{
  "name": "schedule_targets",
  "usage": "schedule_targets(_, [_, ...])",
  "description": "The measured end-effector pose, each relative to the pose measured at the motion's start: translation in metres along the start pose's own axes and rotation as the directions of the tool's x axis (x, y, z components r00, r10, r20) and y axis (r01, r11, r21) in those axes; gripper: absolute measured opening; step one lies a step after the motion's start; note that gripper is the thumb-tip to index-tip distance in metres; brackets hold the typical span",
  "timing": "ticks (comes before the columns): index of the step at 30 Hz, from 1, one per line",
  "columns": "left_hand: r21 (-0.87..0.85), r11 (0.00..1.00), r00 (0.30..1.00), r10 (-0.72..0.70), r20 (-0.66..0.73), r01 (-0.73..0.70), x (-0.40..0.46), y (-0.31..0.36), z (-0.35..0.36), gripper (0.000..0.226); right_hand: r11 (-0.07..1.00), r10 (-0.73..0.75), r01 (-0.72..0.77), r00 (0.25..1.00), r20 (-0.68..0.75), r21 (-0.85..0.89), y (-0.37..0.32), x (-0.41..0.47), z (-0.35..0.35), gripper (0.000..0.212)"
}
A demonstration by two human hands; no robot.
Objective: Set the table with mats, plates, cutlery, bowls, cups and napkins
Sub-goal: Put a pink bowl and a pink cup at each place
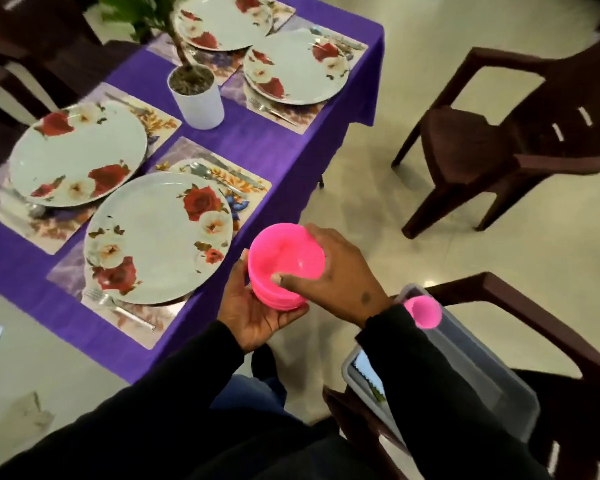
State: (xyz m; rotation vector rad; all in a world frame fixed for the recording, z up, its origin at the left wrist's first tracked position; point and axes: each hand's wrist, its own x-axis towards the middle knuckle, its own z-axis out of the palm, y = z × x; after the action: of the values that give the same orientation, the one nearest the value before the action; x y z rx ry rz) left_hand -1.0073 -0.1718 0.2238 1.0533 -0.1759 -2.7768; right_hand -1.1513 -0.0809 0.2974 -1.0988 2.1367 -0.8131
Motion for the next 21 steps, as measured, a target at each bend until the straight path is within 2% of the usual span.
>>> schedule_targets(2, [-0.053, 0.998, 0.999, 0.045, -0.005, -0.046, 0.001, 0.021, -0.002, 0.117, 0.993, -0.039, 0.046, 0.997, 0.065, -0.111, -0.020, 0.024, 0.008, 0.117])
schedule_targets(5, [-0.148, 0.984, 0.995, 0.098, -0.016, -0.100, 0.001, 0.051, -0.010, 0.110, 0.957, -0.101, 0.137, 0.984, 0.148, -0.255, -0.047, 0.060, 0.024, 0.121])
schedule_targets(8, [-0.212, 0.969, 0.992, 0.115, -0.060, -0.125, 0.002, 0.080, -0.022, 0.094, 0.904, -0.144, 0.226, 0.961, 0.238, -0.364, -0.071, 0.095, 0.043, 0.128])
schedule_targets(12, [-0.295, 0.936, 0.981, 0.188, -0.045, -0.192, -0.003, 0.108, -0.038, 0.109, 0.853, -0.214, 0.343, 0.918, 0.334, -0.394, -0.103, 0.128, 0.061, 0.125])
schedule_targets(17, [-0.380, 0.868, 0.947, 0.296, -0.123, -0.321, -0.003, 0.134, -0.056, 0.109, 0.816, -0.274, 0.461, 0.839, 0.469, -0.349, -0.123, 0.173, 0.086, 0.125])
schedule_targets(19, [-0.396, 0.843, 0.931, 0.322, -0.175, -0.366, -0.001, 0.141, -0.056, 0.103, 0.791, -0.272, 0.506, 0.795, 0.542, -0.345, -0.128, 0.195, 0.094, 0.127])
schedule_targets(21, [-0.383, 0.823, 0.904, 0.340, -0.259, -0.420, 0.003, 0.150, -0.054, 0.087, 0.797, -0.265, 0.519, 0.760, 0.594, -0.308, -0.135, 0.215, 0.101, 0.128])
